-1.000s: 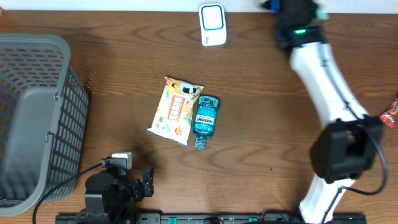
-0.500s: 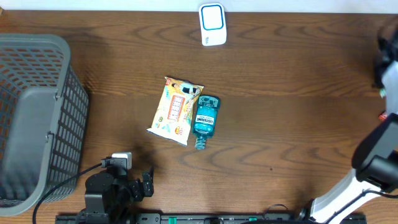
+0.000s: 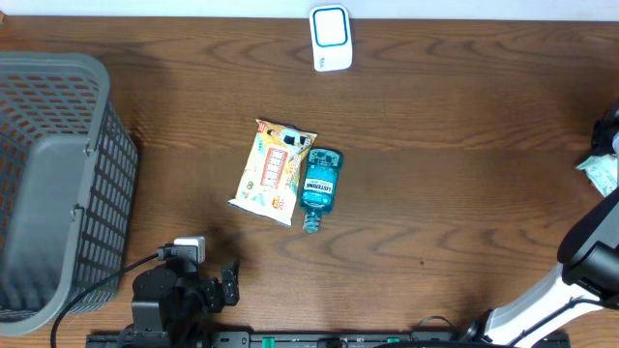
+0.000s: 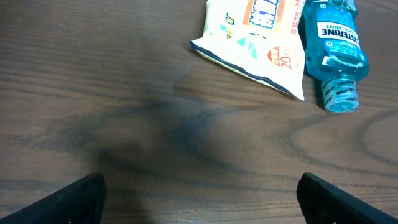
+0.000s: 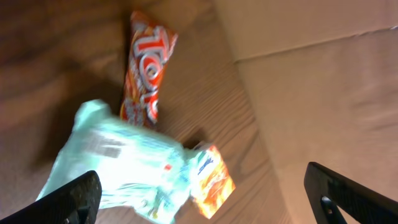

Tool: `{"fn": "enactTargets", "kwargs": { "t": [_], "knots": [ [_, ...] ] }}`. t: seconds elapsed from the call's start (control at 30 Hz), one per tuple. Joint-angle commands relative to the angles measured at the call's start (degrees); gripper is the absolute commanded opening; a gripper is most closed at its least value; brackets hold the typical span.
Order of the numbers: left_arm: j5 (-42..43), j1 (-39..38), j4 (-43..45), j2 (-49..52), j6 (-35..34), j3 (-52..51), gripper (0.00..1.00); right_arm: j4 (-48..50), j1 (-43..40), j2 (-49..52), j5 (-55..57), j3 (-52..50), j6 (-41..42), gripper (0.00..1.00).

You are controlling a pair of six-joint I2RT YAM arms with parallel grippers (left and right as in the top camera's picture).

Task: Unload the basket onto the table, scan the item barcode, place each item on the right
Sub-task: 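Carry the green packet to the right edge and release it, then reach the right gripper to the Listerine bottle and grasp it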

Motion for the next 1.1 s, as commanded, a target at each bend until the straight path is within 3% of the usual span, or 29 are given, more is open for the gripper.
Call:
{"fn": "enactTargets", "kwargs": {
  "t": [0.0, 0.1, 0.2, 0.4, 0.53, 0.8, 0.87, 0.97, 1.07],
  "knots": [
    [-0.1, -0.1, -1.7, -0.1, -0.3, -0.6, 0.98, 1.5, 2.8, -5.4, 2.3, 3.1, 3.3, 0.99],
    [-0.1, -0.1, -1.7, -0.1, -0.3, -0.6, 0.98, 2.5, 5.9, -9.7, -4.8, 3.1, 5.7, 0.99],
    [-0.1, -0.1, -1.7, -0.1, -0.3, -0.6, 0.98, 1.3, 10.1, -14.0, -21.1, 3.1, 9.3, 0.99],
    [-0.1, -0.1, -1.7, -0.1, -0.3, -0.6, 0.98, -4.4, 19.4, -17.5, -62.4, 3.0, 25.6, 0.99],
    [-0.1, -0.1, -1.7, -0.1, -0.3, -0.6, 0.98, -5.8, 27.8, -15.7, -77.2, 1.5, 36.4, 0.99],
    [-0.1, -0.1, -1.7, -0.1, -0.3, -0.6, 0.98, -9.3, 47.6, -10.3, -71.9, -0.4, 38.5, 0.99],
    [-0.1, -0.1, -1.7, -0.1, -0.3, -0.6, 0.98, -12.1, 51.9, -8.7, -64.4, -0.4, 41.2, 0.99],
    [-0.1, -0.1, -1.7, -0.1, -0.3, -0.6, 0.98, -17.7, 58.5, -6.2, -47.6, -0.4, 51.7, 0.99],
    [-0.1, -0.1, -1.7, -0.1, -0.3, -0.6, 0.98, -20.2, 64.1, -3.8, -40.1, -0.4, 57.3, 0.99]
  ]
}}
